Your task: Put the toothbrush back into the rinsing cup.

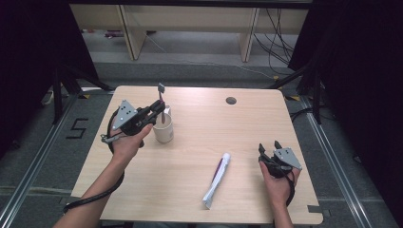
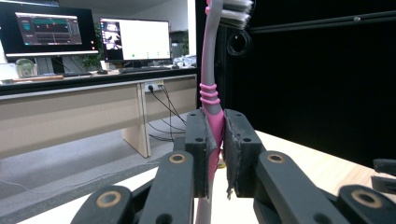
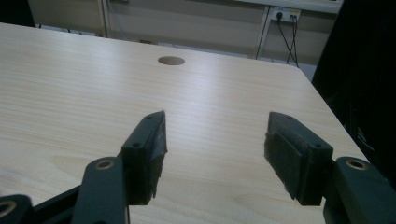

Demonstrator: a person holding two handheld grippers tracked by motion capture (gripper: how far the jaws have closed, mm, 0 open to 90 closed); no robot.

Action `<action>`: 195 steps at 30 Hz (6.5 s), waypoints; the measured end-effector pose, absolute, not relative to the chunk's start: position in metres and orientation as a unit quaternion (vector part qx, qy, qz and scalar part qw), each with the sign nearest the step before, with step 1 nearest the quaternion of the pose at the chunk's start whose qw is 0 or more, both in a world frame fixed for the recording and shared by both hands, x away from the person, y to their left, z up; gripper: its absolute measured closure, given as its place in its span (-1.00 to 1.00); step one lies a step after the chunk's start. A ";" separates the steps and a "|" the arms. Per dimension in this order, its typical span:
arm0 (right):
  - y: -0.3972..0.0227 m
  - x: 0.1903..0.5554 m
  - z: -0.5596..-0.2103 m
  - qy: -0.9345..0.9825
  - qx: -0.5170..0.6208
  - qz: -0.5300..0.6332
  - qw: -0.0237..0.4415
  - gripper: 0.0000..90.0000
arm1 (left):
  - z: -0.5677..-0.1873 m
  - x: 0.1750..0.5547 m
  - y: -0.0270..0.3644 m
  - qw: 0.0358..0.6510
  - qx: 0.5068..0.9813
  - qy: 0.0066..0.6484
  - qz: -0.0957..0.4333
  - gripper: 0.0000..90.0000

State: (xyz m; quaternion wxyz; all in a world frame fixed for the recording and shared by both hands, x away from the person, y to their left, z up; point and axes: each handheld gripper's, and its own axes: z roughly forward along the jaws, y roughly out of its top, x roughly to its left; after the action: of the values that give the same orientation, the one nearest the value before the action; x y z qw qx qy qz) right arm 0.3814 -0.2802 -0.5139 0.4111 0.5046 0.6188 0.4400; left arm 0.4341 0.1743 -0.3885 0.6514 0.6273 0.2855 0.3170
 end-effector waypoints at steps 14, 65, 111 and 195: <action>-0.280 0.381 -0.514 0.618 0.505 0.441 0.411 -0.12 | -0.386 0.442 0.177 0.656 0.617 0.287 0.327 0.79; -0.279 0.381 -0.514 0.614 0.512 0.441 0.408 -0.12 | -0.382 0.480 0.172 0.649 0.610 0.292 0.349 0.78; -0.281 0.382 -0.514 0.619 0.502 0.445 0.408 -0.13 | -0.396 0.522 0.164 0.635 0.611 0.331 0.336 0.78; -0.281 0.382 -0.514 0.620 0.500 0.445 0.408 -0.13 | -0.438 0.544 0.164 0.554 0.678 0.376 0.303 0.78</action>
State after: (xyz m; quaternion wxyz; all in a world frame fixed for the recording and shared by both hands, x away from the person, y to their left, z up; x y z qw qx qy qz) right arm 0.3821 -0.2815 -0.5144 0.4083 0.5001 0.6204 0.4453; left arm 0.5443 0.1643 -0.4377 0.5543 0.6779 0.3765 0.3025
